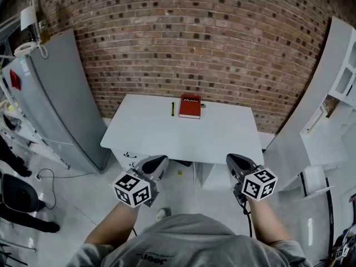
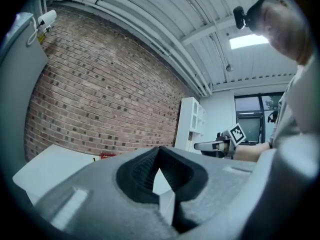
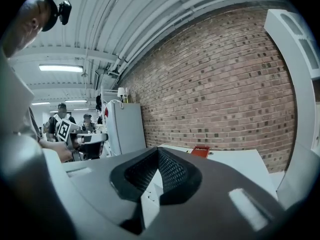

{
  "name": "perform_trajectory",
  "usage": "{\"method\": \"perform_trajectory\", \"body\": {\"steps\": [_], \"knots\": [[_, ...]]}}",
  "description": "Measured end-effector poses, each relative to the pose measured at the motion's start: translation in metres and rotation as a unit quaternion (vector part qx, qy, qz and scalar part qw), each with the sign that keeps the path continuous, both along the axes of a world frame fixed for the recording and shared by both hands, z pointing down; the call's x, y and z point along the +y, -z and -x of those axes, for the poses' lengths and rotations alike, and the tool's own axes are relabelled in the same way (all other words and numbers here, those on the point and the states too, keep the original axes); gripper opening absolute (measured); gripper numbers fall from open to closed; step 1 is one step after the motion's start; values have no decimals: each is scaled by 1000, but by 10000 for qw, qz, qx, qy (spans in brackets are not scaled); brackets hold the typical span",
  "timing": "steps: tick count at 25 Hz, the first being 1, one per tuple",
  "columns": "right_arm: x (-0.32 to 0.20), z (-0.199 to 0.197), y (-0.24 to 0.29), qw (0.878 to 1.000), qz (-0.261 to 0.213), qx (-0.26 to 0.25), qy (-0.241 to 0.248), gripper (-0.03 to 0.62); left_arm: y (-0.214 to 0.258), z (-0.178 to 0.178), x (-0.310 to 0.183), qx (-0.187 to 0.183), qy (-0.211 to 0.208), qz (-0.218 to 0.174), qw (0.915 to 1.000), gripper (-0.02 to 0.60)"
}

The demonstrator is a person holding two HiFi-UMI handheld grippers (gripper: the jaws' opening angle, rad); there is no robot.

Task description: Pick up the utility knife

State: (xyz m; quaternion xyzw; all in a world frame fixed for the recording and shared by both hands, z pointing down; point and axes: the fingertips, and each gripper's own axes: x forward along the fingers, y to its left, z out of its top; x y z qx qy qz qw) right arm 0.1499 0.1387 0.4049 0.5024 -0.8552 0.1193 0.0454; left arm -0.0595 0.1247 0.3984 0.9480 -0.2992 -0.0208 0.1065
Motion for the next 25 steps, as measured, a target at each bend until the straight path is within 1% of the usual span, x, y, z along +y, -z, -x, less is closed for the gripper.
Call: {"method": "perform_trajectory", "body": {"steps": [3,7,12,16,20,25], "knots": [[-52,24,7,9999,-75,-34,-89,9,3,20,-61,-3,-182,28,9998,-2],[-118,48,20,9994,-190,-101,-256,9,13,37,-135,-57,-475,-27,9989,-2],[-180,63,18,9991,-90,-83,-402,9,17,47,-204,-29,-718,9,9974,-2],[-214,59,11,9984,58,-90,-555,9,9,46,-240,-26,-862,140,9962,-2],[-247,47,7,9982,127,-66,-581,9,2,37,-273,-17,-877,228,9959,-2],[-290,26,4,9992,134,-70,-375,9,-5,12,-310,-73,-758,295,9967,-2]]}}
